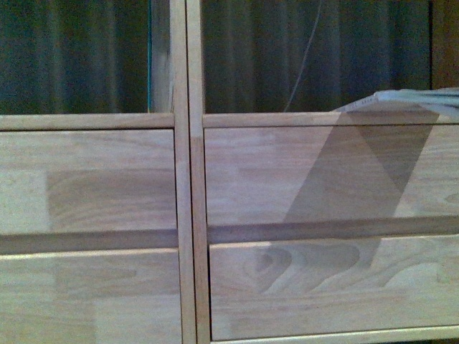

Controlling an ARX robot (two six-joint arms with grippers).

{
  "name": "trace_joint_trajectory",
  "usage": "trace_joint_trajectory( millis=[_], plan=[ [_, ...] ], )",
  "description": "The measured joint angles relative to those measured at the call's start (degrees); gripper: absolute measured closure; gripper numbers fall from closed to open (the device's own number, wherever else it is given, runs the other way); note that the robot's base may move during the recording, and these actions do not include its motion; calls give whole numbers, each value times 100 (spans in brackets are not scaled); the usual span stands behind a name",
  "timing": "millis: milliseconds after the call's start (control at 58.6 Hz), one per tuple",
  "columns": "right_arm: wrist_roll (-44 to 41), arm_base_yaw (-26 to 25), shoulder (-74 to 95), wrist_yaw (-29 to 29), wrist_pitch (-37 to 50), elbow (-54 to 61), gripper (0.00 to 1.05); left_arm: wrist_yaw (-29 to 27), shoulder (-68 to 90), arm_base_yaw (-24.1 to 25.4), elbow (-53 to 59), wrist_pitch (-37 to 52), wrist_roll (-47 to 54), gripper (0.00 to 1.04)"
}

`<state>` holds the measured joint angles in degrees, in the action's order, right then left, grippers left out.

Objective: Organize books on shelf

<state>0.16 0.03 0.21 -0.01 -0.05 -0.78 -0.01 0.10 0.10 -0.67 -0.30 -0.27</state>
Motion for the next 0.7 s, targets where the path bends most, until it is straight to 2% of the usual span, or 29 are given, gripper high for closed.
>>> trace_joint_trajectory(
  millis=[359, 393, 461, 546, 615, 700],
  plan=[
    [2, -4, 4, -4, -2, -2, 7, 0, 0, 0, 0, 2, 4, 7],
    [101, -87, 66, -326, -111, -31, 7, 2, 0, 0, 0, 2, 4, 7],
    [654, -590, 481, -1368, -240, -225, 7, 9, 0, 0, 0, 2, 4, 7],
    [1473, -1375, 1364, -2267, 442, -734, 7, 0, 0, 0, 0, 2, 4, 7],
    [2065, -1696, 2046, -2492, 1064, -1235, 7, 0, 0, 0, 0, 2, 4, 7],
    [2511, -1666, 2844, -2492, 1628, -1749, 7, 2, 0, 0, 0, 2, 4, 7]
  ],
)
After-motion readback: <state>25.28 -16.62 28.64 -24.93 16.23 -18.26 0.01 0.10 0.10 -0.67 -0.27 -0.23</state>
